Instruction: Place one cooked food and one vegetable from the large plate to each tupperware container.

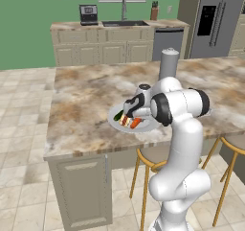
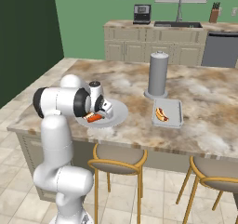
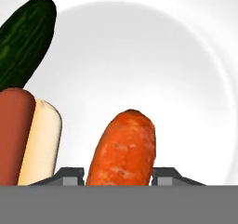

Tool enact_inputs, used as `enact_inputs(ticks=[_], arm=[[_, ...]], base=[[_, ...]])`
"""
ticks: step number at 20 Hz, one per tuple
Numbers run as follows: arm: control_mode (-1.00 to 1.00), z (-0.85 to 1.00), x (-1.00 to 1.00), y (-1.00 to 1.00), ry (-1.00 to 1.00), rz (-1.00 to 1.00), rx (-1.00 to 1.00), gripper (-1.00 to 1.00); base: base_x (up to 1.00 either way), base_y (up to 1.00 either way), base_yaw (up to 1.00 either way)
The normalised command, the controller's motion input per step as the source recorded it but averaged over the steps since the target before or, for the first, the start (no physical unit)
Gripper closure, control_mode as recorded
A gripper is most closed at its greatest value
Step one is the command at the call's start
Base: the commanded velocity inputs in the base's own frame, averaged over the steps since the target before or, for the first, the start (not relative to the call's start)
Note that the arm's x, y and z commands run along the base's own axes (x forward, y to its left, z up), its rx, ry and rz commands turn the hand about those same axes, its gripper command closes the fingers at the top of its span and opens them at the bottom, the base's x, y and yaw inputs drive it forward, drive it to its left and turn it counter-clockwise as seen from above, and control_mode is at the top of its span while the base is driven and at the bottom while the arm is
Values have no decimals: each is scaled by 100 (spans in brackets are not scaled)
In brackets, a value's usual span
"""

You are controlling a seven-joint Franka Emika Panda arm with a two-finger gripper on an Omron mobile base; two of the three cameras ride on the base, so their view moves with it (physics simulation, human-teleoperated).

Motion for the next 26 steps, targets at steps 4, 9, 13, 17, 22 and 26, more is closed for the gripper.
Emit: enact_inputs(ticks=[4,9,13,17,22,26], arm=[[-100,-15,-2,3,2,0,0,100],[-100,32,-2,-18,0,0,0,100],[-100,87,-36,-42,4,4,0,100],[-100,65,-87,-14,7,4,0,100],[-100,61,-100,18,3,17,0,100],[-100,34,-94,-2,2,22,-3,100]], base=[[0,0,0],[0,0,0],[0,0,0],[0,0,0],[0,0,0],[0,0,0]])
